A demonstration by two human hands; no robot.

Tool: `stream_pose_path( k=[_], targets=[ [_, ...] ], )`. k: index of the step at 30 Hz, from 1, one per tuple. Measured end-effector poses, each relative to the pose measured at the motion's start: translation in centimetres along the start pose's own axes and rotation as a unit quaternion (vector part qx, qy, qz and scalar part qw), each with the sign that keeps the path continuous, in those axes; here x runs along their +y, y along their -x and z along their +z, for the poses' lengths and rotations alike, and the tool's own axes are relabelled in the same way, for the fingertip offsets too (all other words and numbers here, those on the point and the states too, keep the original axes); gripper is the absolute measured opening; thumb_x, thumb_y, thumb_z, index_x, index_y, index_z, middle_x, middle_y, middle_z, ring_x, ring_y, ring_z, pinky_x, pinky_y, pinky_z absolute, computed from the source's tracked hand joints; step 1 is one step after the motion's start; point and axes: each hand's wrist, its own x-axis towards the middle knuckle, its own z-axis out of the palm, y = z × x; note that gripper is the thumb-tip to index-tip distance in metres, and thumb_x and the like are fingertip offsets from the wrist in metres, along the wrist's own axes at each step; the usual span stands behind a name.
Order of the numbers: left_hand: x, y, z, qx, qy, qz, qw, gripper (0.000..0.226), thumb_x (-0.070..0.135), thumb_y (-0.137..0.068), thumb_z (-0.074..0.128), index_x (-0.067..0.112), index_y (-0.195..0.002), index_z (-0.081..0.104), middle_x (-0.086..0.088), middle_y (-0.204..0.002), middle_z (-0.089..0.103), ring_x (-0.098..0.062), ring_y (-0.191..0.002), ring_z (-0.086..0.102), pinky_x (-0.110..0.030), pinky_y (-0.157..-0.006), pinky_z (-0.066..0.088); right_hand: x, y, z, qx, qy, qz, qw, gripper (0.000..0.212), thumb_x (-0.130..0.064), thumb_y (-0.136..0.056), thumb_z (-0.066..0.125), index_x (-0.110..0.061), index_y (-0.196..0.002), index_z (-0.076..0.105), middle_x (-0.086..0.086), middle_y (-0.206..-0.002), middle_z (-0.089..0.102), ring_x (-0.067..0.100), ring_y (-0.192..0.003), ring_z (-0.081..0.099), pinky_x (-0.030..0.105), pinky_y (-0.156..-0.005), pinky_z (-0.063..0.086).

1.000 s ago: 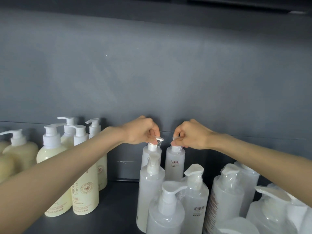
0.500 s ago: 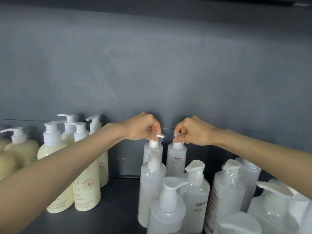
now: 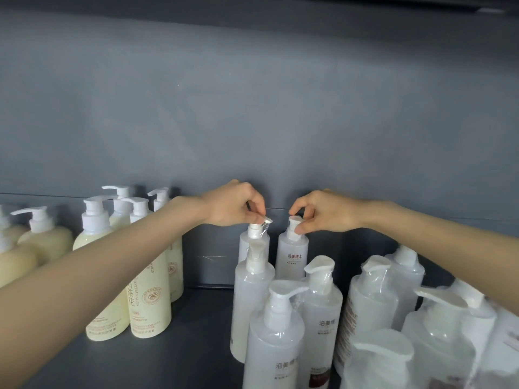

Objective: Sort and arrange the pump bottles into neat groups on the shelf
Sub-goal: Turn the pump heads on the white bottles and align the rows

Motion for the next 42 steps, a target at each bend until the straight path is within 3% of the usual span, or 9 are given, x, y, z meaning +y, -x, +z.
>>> stream_pose_path(
  k=[8,14,21,27,32,34,36,39,42],
  targets=[
    [2.1,1.8,-1.5,0.024,0.017,0.017,0.999,0.013,0.028,-0.086,0.065,0.018,-0.092,0.072,0.003,-0.091,0.073,-0.009,-0.084,0.065,-0.013,-0.077,0.046,-0.9,3.4,-2.7,0.04,-0.035,0.019,0.998,0.032,-0.03,-0.085,0.068,-0.018,-0.114,0.063,-0.005,-0.099,0.063,0.004,-0.069,0.055,0.016,-0.066,0.045],
    [4.4,3.8,-1.6,0.016,0.028,0.042,0.999,0.017,0.033,-0.086,0.065,0.019,-0.093,0.072,0.004,-0.089,0.072,-0.009,-0.085,0.065,-0.023,-0.082,0.049,-1.0,7.3,-3.9,0.071,-0.04,0.045,0.996,0.022,-0.032,-0.083,0.069,-0.02,-0.102,0.066,-0.008,-0.091,0.066,0.019,-0.085,0.064,0.029,-0.082,0.05],
    [4.7,5.5,-0.5,-0.028,-0.012,0.027,0.999,0.027,0.041,-0.086,0.063,0.022,-0.104,0.069,0.009,-0.1,0.07,-0.007,-0.092,0.062,-0.026,-0.09,0.048,-2.2,11.2,-3.3,0.019,-0.089,0.029,0.995,0.026,-0.041,-0.078,0.071,-0.028,-0.1,0.069,-0.009,-0.097,0.072,0.008,-0.095,0.066,0.026,-0.096,0.047],
    [4.8,6.0,-0.2,-0.069,0.035,-0.023,0.997,0.031,0.041,-0.088,0.06,0.015,-0.1,0.07,0.012,-0.067,0.064,-0.013,-0.064,0.066,-0.021,-0.063,0.055,-3.3,11.0,-1.9,-0.088,-0.112,0.017,0.99,0.036,-0.037,-0.077,0.075,-0.034,-0.112,0.066,-0.008,-0.1,0.072,0.007,-0.096,0.066,0.028,-0.095,0.048],
    [5.0,5.7,-0.4,-0.08,0.034,-0.03,0.996,0.026,0.027,-0.085,0.065,0.006,-0.099,0.069,-0.015,-0.084,0.072,-0.011,-0.054,0.063,-0.007,-0.052,0.045,-3.4,9.4,-1.3,-0.085,-0.098,-0.018,0.991,0.022,-0.023,-0.08,0.075,-0.023,-0.101,0.071,0.007,-0.096,0.072,0.013,-0.08,0.063,0.036,-0.086,0.051],
    [5.0,5.6,-0.3,-0.073,0.031,-0.03,0.996,0.021,0.016,-0.086,0.062,0.002,-0.099,0.069,-0.017,-0.087,0.072,0.002,-0.052,0.06,0.001,-0.052,0.037,-3.1,8.9,-1.3,-0.079,-0.094,-0.027,0.992,0.018,-0.02,-0.081,0.075,-0.019,-0.098,0.071,0.009,-0.093,0.072,0.021,-0.08,0.065,0.04,-0.086,0.051],
    [4.9,5.6,-0.2,-0.067,0.018,-0.03,0.997,0.02,0.009,-0.086,0.058,0.001,-0.101,0.069,-0.005,-0.072,0.072,0.014,-0.053,0.056,0.004,-0.055,0.035,-2.7,8.3,-1.4,-0.064,-0.088,-0.028,0.994,0.018,-0.018,-0.08,0.075,-0.017,-0.098,0.071,0.01,-0.092,0.072,0.027,-0.087,0.066,0.04,-0.088,0.051],
    [4.4,5.5,-0.2,-0.051,0.022,-0.036,0.998,0.02,0.011,-0.087,0.059,0.006,-0.104,0.068,0.021,-0.043,0.057,-0.004,-0.064,0.06,0.0,-0.055,0.038,-2.1,7.2,-1.1,-0.044,-0.076,-0.029,0.996,0.018,-0.019,-0.08,0.075,-0.018,-0.097,0.071,0.008,-0.093,0.072,0.026,-0.091,0.066,0.041,-0.09,0.051],
    [4.0,5.1,-0.1,-0.042,0.012,-0.032,0.999,0.021,0.012,-0.09,0.058,0.008,-0.109,0.066,0.021,-0.058,0.056,-0.006,-0.061,0.058,-0.001,-0.055,0.039,-1.8,5.9,-0.7,-0.028,-0.057,-0.032,0.997,0.017,-0.021,-0.08,0.075,-0.021,-0.096,0.071,0.003,-0.093,0.072,0.021,-0.091,0.066,0.039,-0.092,0.051]
  ],
)
